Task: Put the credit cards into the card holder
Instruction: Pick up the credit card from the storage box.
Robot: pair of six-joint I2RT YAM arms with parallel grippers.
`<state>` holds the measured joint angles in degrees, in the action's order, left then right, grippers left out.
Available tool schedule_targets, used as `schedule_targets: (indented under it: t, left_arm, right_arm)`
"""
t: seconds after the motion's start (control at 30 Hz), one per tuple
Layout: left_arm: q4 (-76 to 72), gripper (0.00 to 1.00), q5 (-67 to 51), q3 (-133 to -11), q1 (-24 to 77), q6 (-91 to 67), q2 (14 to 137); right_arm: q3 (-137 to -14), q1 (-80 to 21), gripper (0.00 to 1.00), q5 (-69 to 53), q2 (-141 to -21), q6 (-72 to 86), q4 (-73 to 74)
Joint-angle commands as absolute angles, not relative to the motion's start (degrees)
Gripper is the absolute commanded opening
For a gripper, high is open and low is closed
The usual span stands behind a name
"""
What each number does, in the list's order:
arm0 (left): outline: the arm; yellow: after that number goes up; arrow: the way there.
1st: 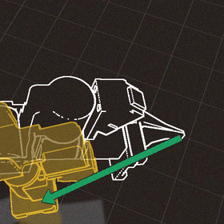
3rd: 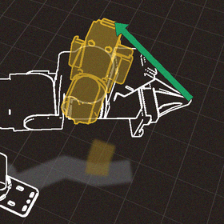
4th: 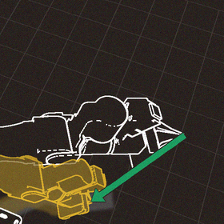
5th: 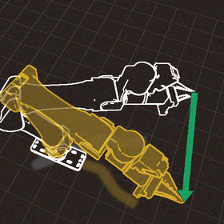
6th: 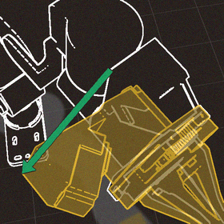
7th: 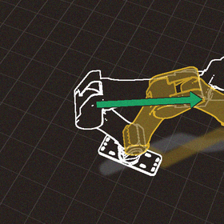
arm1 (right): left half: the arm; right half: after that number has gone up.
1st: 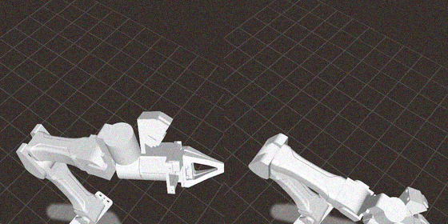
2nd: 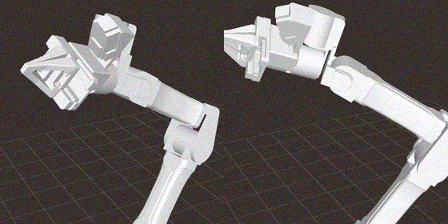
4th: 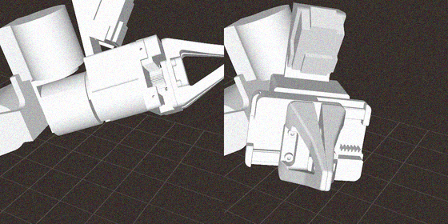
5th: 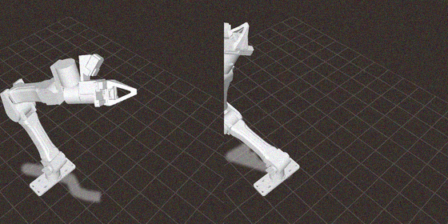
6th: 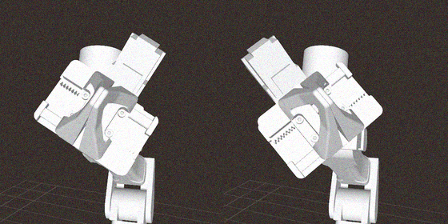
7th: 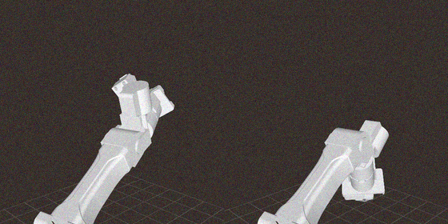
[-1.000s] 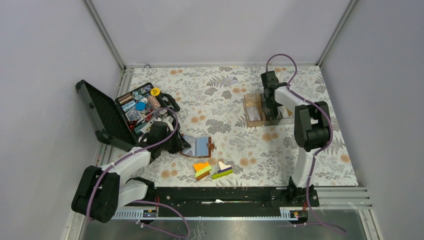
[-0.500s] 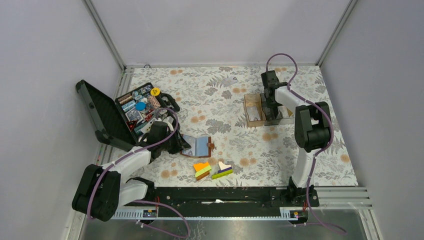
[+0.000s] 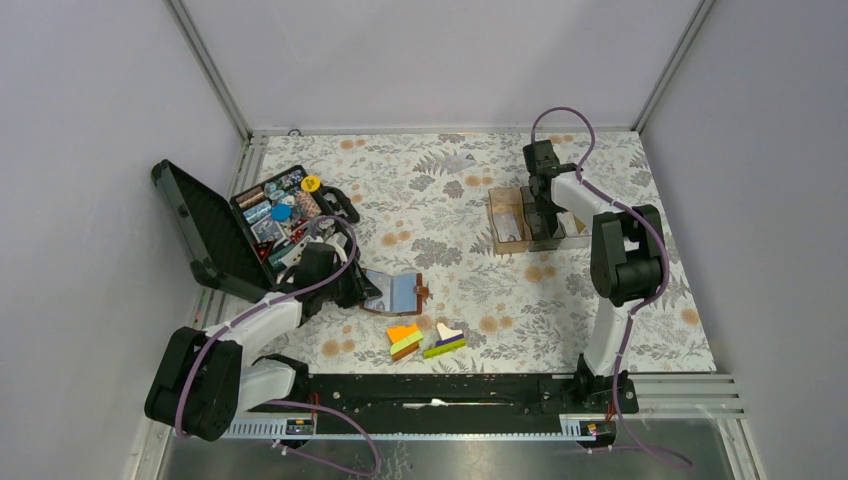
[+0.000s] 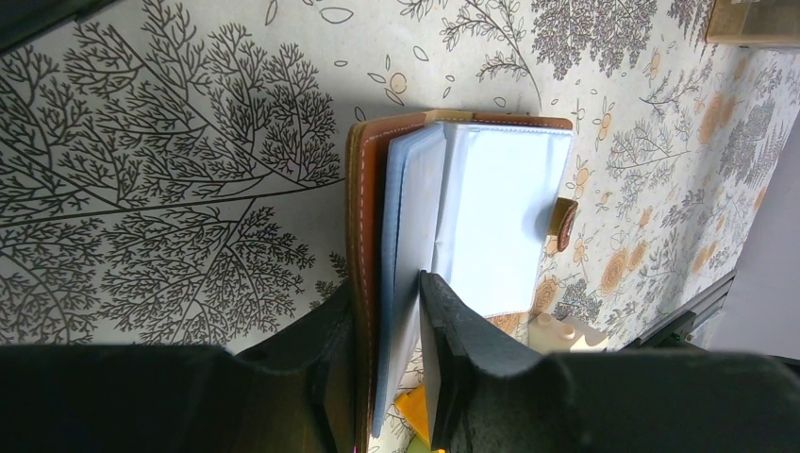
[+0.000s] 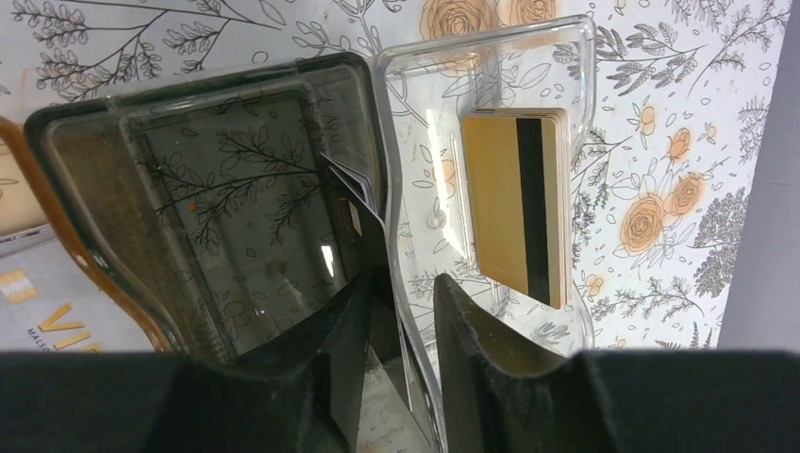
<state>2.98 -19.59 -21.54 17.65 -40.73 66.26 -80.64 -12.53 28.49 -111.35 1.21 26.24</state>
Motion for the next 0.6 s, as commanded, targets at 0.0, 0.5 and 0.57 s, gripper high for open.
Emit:
schedule_targets:
  t: [0.0,0.5,0.57]
  left_arm:
    - [0.6,0.28,-21.2,-23.6,17.3,-40.3,66.7]
    - [0.7,0.28,-21.8,-23.6,17.2,-40.4,66.8]
    - [0.7,0.28,-21.8,-23.7,17.2,-40.4,66.8]
  right_arm:
    - [-82.6,-12.2,0.34,26.4,-108.2,1.2,27.3]
    - [-83.8,-12.2,0.18,24.5,-107.1,2.2,29.1]
    - [-84.0,-12.2,0.18,24.3,-106.9,2.3,29.4]
